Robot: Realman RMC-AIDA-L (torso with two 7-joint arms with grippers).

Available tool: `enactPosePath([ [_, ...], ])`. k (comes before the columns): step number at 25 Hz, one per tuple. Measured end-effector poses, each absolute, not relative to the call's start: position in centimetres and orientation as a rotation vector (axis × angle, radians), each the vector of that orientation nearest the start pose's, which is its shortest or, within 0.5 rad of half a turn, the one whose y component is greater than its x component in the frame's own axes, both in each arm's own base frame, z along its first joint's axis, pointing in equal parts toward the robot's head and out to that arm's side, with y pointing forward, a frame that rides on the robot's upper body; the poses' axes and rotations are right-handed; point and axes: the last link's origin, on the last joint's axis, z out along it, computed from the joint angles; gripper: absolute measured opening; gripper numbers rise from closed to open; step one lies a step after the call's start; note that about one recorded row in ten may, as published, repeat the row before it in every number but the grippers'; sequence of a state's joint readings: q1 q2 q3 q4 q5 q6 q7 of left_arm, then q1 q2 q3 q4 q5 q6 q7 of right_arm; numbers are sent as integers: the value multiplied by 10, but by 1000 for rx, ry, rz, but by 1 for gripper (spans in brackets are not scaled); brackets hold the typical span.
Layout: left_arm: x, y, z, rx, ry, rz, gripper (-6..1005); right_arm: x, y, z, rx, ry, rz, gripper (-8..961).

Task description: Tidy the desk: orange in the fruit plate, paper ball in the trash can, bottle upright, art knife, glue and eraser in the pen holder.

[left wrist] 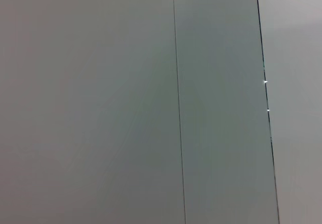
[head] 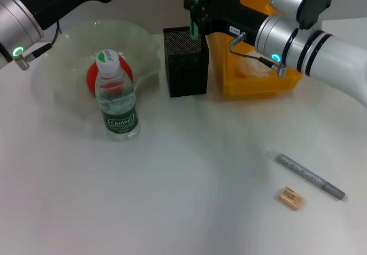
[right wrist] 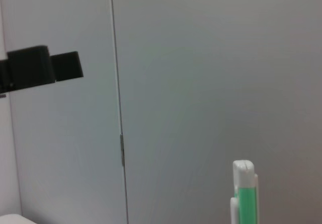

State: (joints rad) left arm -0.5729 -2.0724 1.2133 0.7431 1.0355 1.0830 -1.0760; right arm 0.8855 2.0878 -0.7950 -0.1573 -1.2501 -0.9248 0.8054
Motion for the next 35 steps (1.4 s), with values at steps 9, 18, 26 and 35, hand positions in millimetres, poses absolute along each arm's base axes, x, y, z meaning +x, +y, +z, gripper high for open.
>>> enactPosePath([
  [9, -156, 411, 22, -2216, -210, -1077, 708, 190, 441, -49, -2201, 448, 766, 107],
  [18, -156, 411, 21, -2218, -208, -1073, 708, 192, 441, -48, -2195, 438, 760, 147],
  [26, -157, 411, 21, -2217, -215, -1072, 708, 193, 442, -46, -2188, 435, 761, 272],
  [35, -157, 412, 20, -2217, -219, -1072, 708, 193, 442, -44, -2185, 431, 760, 391],
])
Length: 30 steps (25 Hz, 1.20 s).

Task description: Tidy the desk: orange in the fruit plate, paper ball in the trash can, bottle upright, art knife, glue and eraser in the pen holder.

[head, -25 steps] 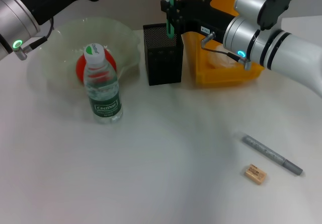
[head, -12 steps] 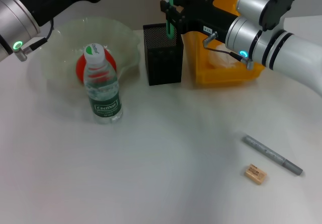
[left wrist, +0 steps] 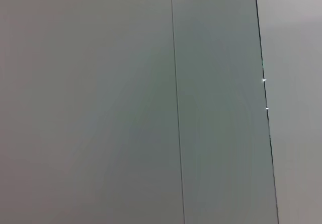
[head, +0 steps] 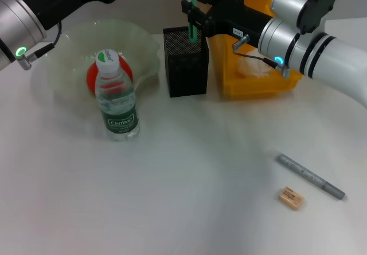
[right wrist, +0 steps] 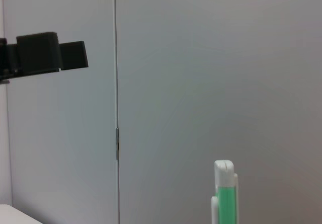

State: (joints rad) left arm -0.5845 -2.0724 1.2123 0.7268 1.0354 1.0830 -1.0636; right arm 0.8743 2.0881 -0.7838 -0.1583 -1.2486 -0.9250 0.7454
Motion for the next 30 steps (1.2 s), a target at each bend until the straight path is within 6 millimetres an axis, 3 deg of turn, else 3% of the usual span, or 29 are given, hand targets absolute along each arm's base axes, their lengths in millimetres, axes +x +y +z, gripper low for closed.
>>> enactPosePath([
  [16, -159, 412, 21, -2214, -205, -1062, 708, 197, 442, -49, -2184, 467, 737, 465],
  [22, -159, 412, 21, -2212, -205, -1061, 708, 198, 441, -49, -2179, 472, 743, 573],
  [30, -159, 412, 21, -2212, -194, -1058, 708, 197, 438, -50, -2193, 461, 756, 574],
])
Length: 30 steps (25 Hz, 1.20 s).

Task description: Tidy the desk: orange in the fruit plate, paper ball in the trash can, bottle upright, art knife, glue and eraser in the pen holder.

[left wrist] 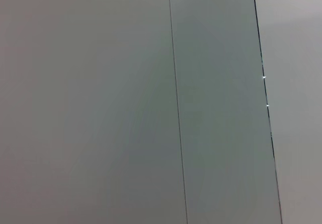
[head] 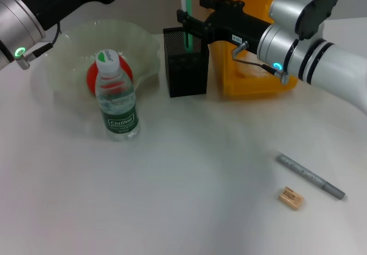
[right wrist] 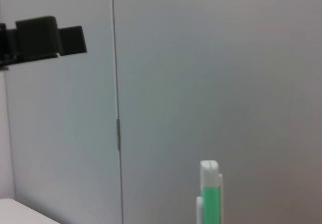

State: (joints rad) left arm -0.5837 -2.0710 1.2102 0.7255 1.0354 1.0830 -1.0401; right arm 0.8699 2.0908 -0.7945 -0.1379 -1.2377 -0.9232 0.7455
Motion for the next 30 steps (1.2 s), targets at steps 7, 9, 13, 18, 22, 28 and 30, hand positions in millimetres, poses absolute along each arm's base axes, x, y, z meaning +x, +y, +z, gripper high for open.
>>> enactPosePath([
  [7, -158, 412, 21, -2213, -193, -1057, 708, 197, 434, -47, -2188, 451, 802, 679],
  [9, -158, 412, 21, -2214, -192, -1056, 708, 198, 434, -46, -2184, 452, 802, 688],
  [13, -158, 412, 21, -2214, -191, -1056, 708, 200, 435, -44, -2168, 464, 803, 698],
  [18, -158, 412, 20, -2213, -190, -1053, 708, 198, 436, -40, -2152, 456, 821, 698],
  [22, -160, 413, 20, -2207, -189, -1042, 708, 197, 438, -37, -2145, 449, 824, 698],
  [28, -171, 413, 24, -2165, -192, -1020, 707, 196, 442, -34, -2126, 450, 827, 698],
  [30, -173, 413, 24, -2152, -186, -1015, 707, 196, 443, -33, -2116, 459, 829, 697],
])
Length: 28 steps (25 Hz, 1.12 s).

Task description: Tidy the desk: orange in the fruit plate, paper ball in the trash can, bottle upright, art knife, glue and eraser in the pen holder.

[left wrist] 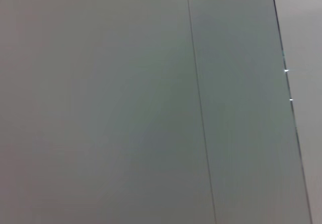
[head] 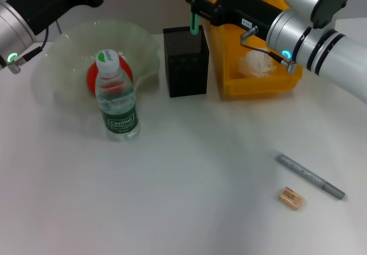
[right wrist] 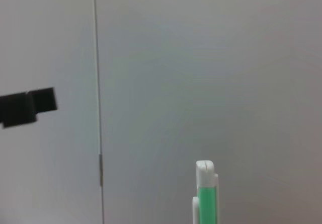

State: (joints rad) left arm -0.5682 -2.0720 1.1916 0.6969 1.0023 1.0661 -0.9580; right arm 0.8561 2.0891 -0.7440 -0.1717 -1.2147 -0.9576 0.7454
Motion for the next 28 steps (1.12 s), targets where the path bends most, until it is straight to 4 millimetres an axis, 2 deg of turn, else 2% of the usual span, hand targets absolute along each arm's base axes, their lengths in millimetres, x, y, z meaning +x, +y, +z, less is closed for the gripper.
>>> enactPosePath([
  [10, -185, 412, 28, -2094, -183, -1001, 707, 199, 444, -35, -2112, 491, 813, 697],
  [20, -185, 413, 30, -2081, -162, -989, 707, 184, 448, -35, -2117, 469, 860, 697],
  [28, -185, 413, 30, -2079, -154, -985, 707, 182, 449, -39, -2125, 481, 850, 697],
])
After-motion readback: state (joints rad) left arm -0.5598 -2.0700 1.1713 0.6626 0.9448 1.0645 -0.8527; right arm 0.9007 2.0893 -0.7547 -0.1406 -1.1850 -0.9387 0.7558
